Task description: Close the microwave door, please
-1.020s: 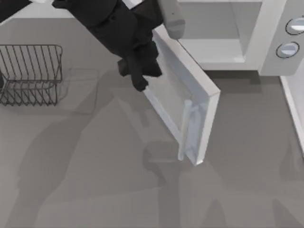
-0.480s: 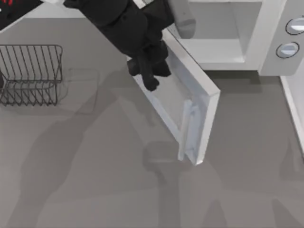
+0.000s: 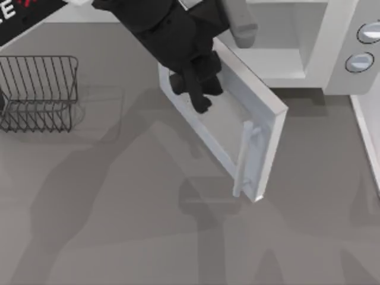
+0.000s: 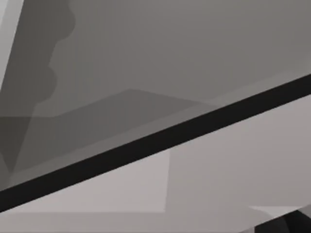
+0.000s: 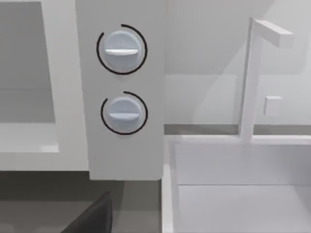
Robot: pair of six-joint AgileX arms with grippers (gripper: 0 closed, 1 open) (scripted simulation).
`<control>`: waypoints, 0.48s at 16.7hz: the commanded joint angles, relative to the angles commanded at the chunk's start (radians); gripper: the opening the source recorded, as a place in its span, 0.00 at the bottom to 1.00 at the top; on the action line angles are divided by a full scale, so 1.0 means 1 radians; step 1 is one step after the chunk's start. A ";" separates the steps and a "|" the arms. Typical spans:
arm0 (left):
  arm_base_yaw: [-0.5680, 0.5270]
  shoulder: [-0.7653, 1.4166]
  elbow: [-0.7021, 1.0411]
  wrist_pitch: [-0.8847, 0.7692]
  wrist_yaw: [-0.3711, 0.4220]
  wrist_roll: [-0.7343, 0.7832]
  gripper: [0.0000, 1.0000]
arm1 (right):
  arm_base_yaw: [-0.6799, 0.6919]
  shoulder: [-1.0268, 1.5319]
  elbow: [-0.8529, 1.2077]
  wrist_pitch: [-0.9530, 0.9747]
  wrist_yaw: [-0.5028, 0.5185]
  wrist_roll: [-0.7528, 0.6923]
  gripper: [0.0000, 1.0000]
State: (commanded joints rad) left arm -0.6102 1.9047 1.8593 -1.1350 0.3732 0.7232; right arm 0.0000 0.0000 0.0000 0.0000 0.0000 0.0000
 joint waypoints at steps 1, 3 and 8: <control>-0.005 0.005 0.008 0.001 -0.002 -0.004 0.00 | 0.000 0.000 0.000 0.000 0.000 0.000 1.00; -0.021 0.025 0.027 -0.004 -0.007 -0.020 0.00 | 0.000 0.000 0.000 0.000 0.000 0.000 1.00; -0.041 0.043 0.057 -0.001 -0.015 -0.040 0.00 | 0.000 0.000 0.000 0.000 0.000 0.000 1.00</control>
State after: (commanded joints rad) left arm -0.6511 1.9481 1.9162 -1.1357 0.3580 0.6834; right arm 0.0000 0.0000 0.0000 0.0000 0.0000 0.0000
